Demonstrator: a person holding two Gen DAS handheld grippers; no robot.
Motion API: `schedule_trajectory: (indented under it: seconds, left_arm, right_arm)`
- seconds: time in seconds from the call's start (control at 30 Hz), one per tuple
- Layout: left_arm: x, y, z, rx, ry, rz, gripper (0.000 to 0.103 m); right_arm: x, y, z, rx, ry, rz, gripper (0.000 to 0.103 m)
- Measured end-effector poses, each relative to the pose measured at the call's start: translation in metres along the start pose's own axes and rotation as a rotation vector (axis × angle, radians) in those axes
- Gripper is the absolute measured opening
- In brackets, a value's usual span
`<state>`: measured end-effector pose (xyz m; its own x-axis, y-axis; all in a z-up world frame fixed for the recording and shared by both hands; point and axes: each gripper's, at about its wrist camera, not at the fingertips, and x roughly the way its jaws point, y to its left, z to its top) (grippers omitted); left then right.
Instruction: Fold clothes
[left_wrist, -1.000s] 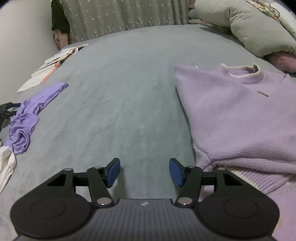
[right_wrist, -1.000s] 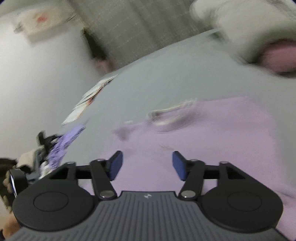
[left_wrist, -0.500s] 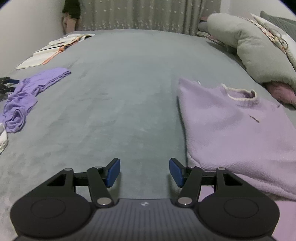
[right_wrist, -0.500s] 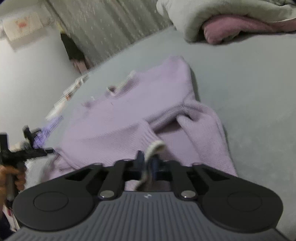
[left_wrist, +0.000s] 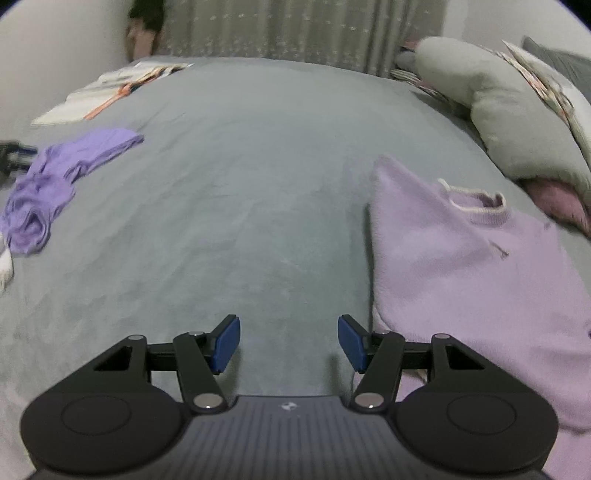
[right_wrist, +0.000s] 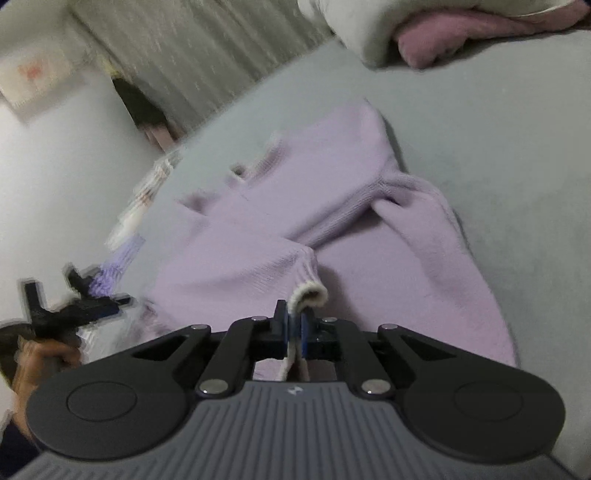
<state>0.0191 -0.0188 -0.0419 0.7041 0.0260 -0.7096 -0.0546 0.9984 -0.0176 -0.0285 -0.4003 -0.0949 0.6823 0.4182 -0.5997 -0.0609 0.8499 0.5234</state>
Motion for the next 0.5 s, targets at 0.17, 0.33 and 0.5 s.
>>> schedule_trajectory:
  seconds: [0.17, 0.33, 0.5]
  left_arm:
    - [0.008, -0.034, -0.011, 0.269, -0.008, 0.064, 0.061]
    - [0.015, -0.051, -0.017, 0.358, -0.043, 0.103, 0.061]
    - [0.024, -0.06, -0.02, 0.399, -0.103, 0.139, 0.061]
  right_arm:
    - [0.007, 0.009, 0.005, -0.11, 0.033, 0.0, 0.011]
    - [-0.013, 0.007, 0.01, -0.057, -0.058, 0.161, 0.012]
    - [-0.029, 0.011, 0.027, -0.041, -0.139, 0.233, 0.012]
